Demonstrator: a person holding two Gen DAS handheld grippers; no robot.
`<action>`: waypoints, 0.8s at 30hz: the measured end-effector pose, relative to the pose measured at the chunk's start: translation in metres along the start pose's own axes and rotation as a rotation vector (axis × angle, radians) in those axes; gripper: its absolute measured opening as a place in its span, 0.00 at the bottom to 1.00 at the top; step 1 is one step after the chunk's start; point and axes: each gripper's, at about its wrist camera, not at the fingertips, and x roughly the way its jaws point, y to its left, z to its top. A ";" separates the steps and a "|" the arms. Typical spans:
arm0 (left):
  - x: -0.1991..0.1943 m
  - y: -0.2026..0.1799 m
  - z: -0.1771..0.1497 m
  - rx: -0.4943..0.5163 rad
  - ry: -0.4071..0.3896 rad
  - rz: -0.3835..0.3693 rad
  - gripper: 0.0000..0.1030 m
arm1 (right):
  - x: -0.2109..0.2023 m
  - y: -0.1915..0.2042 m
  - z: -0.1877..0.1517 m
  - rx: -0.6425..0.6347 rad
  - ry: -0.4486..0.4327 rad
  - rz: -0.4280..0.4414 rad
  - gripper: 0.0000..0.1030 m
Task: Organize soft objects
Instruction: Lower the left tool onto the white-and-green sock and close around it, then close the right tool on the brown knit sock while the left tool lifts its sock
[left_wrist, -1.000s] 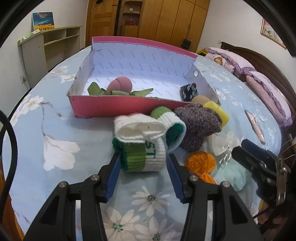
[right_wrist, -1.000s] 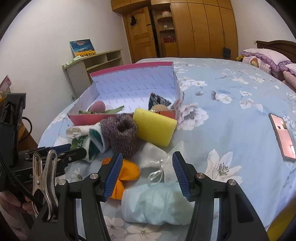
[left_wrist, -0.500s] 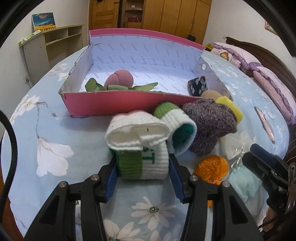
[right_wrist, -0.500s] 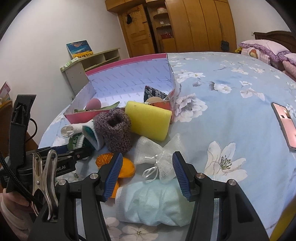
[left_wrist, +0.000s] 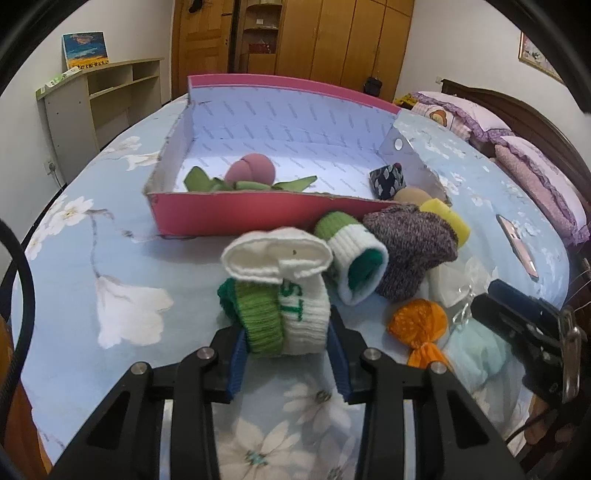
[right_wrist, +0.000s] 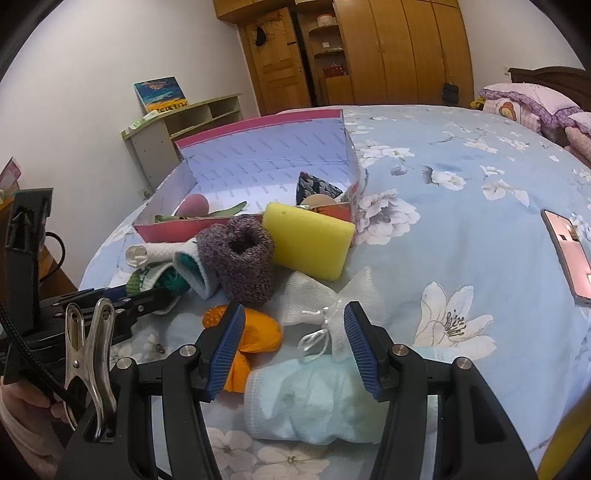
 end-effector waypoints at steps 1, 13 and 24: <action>-0.003 0.002 -0.002 -0.002 -0.002 0.000 0.38 | 0.000 0.003 0.000 -0.004 0.002 0.001 0.56; -0.026 0.034 -0.021 -0.041 -0.022 0.021 0.38 | 0.011 0.030 0.004 -0.053 0.026 0.022 0.56; -0.019 0.049 -0.028 -0.075 -0.017 -0.013 0.38 | 0.042 0.039 0.019 -0.083 0.047 0.005 0.55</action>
